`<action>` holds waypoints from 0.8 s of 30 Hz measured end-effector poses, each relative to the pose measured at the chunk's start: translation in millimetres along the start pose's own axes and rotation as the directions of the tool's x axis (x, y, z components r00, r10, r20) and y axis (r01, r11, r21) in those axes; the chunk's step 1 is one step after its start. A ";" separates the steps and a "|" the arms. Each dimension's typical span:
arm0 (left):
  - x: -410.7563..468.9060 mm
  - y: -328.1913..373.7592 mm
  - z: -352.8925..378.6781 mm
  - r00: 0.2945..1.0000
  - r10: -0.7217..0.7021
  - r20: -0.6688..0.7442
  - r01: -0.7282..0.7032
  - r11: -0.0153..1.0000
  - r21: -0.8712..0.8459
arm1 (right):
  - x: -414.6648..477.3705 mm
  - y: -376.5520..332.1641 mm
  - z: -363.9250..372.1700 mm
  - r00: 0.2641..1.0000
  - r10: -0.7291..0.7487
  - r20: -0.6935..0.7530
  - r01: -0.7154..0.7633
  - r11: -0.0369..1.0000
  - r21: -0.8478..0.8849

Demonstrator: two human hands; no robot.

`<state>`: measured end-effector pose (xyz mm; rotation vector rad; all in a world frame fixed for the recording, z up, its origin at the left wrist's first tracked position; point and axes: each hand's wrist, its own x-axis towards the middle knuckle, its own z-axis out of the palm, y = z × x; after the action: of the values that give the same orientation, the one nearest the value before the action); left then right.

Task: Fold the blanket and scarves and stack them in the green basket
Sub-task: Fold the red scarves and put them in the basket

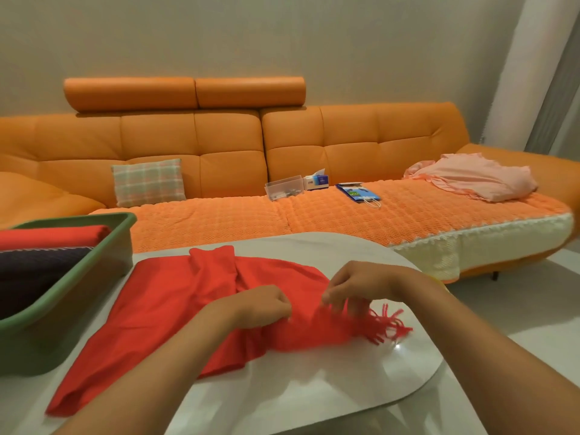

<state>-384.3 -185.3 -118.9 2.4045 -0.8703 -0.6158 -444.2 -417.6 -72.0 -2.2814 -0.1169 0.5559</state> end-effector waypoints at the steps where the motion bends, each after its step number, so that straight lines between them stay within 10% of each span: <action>1: -2.0 1.0 -1.3 0.996 -0.047 0.075 0.049 0.999 -0.024 | -0.4 -1.0 2.0 0.996 0.020 0.091 -0.027 0.996 0.080; 4: 2.1 4.2 -4.5 0.995 -0.100 -0.010 0.101 0.995 0.021 | 14.4 8.4 2.8 0.994 0.044 -0.098 -0.028 0.986 0.162; 8: 31.1 2.4 -8.9 0.912 0.103 -0.397 0.029 0.950 0.312 | 51.4 38.7 0.8 0.837 0.037 -0.546 -0.208 0.944 -0.255; 12: 73.1 0.3 -5.8 0.905 0.186 -0.383 0.004 0.896 0.444 | 71.7 50.0 7.1 0.869 0.120 -0.480 -0.291 0.909 -0.299; 19: 123.1 6.2 -15.3 0.970 0.159 -0.186 -0.029 0.831 0.555 | 91.2 40.3 -4.2 0.885 -0.056 -0.462 0.072 0.997 0.017; 24: 135.9 9.6 -42.8 0.899 0.176 -0.402 -0.028 0.937 0.348 | 91.6 34.8 -26.0 0.927 0.076 -0.366 0.065 0.931 0.359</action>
<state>-270.5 -271.3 -112.6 2.6181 -0.9557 0.1239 -353.7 -436.5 -113.4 -1.9765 0.1714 0.1173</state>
